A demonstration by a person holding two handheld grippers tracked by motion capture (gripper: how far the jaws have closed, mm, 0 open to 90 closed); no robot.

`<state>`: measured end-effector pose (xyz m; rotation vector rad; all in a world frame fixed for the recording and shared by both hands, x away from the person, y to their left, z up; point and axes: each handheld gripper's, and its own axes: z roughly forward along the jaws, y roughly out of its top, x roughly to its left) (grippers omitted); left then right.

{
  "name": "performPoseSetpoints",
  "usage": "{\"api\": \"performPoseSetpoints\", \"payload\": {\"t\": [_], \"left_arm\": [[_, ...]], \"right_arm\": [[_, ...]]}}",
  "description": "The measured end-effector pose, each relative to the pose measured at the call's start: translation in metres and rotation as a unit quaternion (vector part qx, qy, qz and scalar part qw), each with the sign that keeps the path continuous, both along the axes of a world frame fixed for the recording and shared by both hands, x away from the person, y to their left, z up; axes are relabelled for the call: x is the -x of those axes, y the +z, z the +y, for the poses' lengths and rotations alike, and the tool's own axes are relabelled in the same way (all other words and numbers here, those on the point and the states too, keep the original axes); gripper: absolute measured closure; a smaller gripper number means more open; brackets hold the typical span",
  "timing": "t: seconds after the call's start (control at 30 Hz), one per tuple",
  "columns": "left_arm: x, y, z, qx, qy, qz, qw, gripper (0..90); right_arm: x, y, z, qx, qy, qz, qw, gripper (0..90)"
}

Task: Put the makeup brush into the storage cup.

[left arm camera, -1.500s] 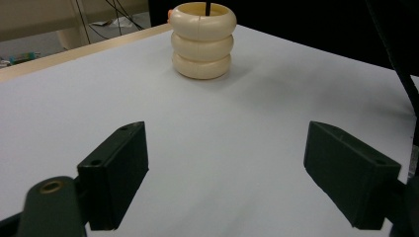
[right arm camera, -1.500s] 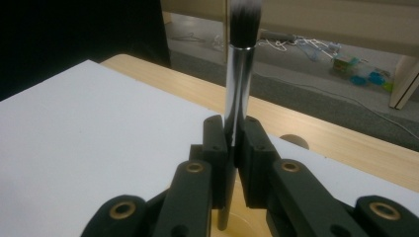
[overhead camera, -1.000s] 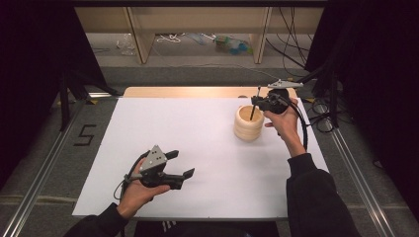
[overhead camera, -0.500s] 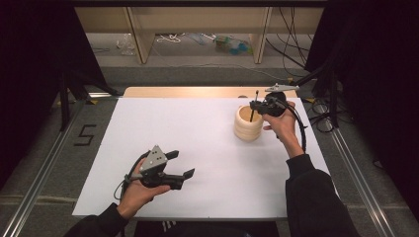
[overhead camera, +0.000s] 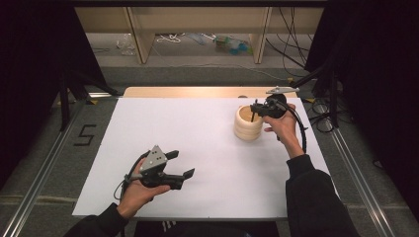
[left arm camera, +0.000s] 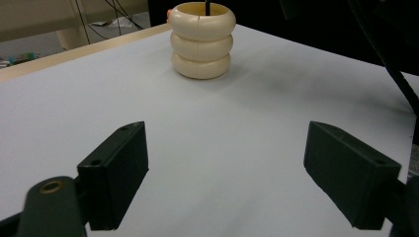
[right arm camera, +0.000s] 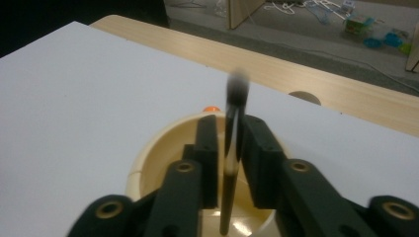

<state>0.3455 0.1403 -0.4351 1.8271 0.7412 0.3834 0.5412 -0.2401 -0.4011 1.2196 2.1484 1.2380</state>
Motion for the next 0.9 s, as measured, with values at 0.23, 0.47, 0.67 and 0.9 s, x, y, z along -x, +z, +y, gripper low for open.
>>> {"api": "performPoseSetpoints", "payload": {"t": [0.23, 0.47, 0.67, 0.9], "left_arm": [[-0.001, 0.000, 0.002, -0.002, -0.001, -0.005, 1.0000, 17.3], [-0.001, 0.001, 0.001, -0.004, 0.001, -0.005, 1.0000, 17.3], [-0.001, 0.001, 0.002, 0.000, 0.007, -0.004, 1.0000, 17.3], [-0.002, 0.001, 0.003, 0.003, 0.009, -0.008, 0.9999, 17.3]], "right_arm": [[0.007, 0.011, -0.002, -0.006, -0.021, -0.012, 0.9997, 43.0], [0.020, 0.024, -0.002, -0.006, -0.023, -0.032, 0.9992, 35.4], [0.029, 0.029, 0.001, -0.006, -0.031, -0.031, 0.9990, 28.3], [0.041, 0.030, 0.005, -0.013, -0.025, -0.040, 0.9988, 27.4]]}}
